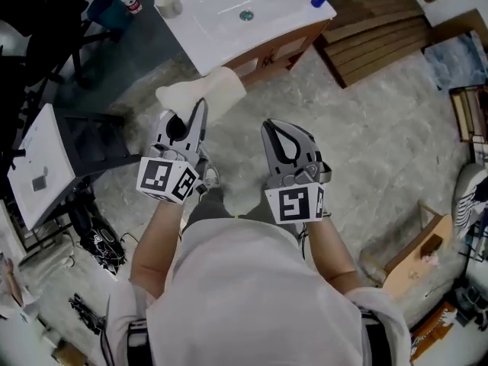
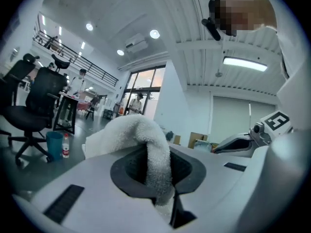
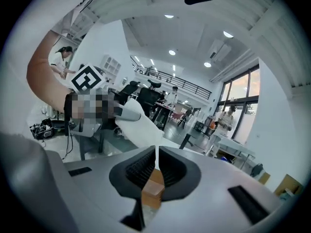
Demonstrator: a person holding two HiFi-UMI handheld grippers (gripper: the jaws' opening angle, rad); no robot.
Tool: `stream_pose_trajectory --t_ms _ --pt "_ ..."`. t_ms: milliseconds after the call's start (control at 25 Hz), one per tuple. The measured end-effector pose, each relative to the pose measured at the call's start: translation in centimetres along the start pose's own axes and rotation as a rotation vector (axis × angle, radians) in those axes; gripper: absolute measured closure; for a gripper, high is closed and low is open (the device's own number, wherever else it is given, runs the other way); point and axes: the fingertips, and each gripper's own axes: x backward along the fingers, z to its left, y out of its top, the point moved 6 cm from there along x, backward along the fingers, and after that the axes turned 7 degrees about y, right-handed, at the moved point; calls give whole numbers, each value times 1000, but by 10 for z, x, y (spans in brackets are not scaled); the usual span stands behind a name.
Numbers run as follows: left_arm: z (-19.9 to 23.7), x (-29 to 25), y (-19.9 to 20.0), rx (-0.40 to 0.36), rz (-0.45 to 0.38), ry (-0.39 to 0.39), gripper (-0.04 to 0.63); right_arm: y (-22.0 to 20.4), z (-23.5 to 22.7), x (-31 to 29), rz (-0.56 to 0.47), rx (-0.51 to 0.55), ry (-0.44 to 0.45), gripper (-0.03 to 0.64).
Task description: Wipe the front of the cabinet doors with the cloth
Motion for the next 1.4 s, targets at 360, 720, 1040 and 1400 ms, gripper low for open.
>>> stream_pose_trajectory --t_ms 360,720,1040,1400 --pt "-2 -47 -33 -5 -31 167 535 -41 -51 -30 -14 87 102 569" --pt "57 -81 -139 63 15 149 535 -121 -18 -123 43 96 110 569" --pt "89 -112 -245 92 9 156 535 -231 12 -182 60 119 141 569" --pt "94 -150 -313 110 -18 125 535 -318 22 -217 52 150 173 569"
